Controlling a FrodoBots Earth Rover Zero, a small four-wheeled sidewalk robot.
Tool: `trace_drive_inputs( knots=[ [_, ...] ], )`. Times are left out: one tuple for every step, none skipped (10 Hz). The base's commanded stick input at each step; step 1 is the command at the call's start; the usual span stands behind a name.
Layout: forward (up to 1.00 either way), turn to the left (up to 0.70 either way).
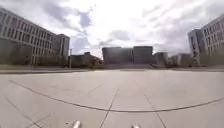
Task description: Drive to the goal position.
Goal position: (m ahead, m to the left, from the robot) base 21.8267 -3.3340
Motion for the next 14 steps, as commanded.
trace_drive_inputs(
  knots=[
    [0.70, 0.00],
    [0.70, 0.00],
    [0.70, 0.00],
    [0.70, 0.00],
    [0.70, 0.00],
    [0.70, 0.00],
    [0.70, 0.00],
    [0.70, 0.00],
    [0.70, 0.00],
    [0.70, 0.00],
    [0.70, 0.00],
    [0.70, 0.00],
    [0.70, 0.00],
    [0.70, 0.00]
  ],
)
